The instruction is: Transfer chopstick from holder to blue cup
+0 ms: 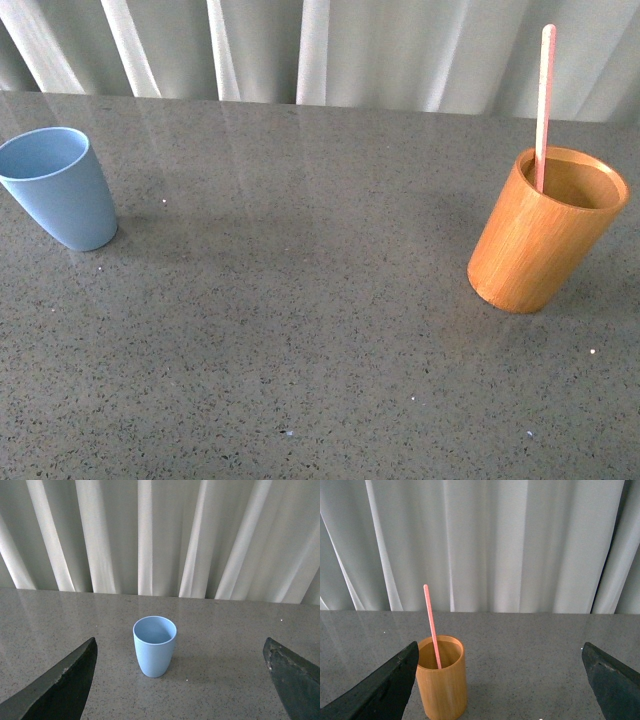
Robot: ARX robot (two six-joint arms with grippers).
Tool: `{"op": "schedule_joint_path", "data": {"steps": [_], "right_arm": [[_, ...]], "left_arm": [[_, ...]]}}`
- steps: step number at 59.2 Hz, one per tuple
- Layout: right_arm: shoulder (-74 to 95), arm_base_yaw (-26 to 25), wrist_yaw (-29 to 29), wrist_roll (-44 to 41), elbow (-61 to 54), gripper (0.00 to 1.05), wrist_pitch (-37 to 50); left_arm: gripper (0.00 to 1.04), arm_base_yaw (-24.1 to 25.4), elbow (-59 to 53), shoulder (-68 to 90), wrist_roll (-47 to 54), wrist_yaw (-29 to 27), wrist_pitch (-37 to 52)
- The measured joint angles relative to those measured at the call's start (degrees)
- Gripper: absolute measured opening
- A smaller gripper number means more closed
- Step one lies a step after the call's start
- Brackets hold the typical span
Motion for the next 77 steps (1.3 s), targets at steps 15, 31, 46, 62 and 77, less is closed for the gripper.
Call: {"op": "schedule_joint_path", "data": {"steps": [15,31,46,62,77], "right_arm": [[0.0,0.0,0.0,0.0,0.0,0.95,0.0],[0.0,0.0,0.0,0.0,0.0,0.95,0.0],[0.0,0.0,0.0,0.0,0.0,0.95,0.0],[0.0,0.0,0.0,0.0,0.0,0.95,0.0],[0.0,0.0,0.0,0.0,0.0,0.95,0.0]], "left_arm": [[0.98,0.0,0.0,0.0,0.0,0.0,0.0],[0.98,0.0,0.0,0.0,0.0,0.0,0.0],[0.98,0.0,0.0,0.0,0.0,0.0,0.0],[0.98,0.0,0.0,0.0,0.0,0.0,0.0],[0.98,0.0,0.0,0.0,0.0,0.0,0.0]]}}
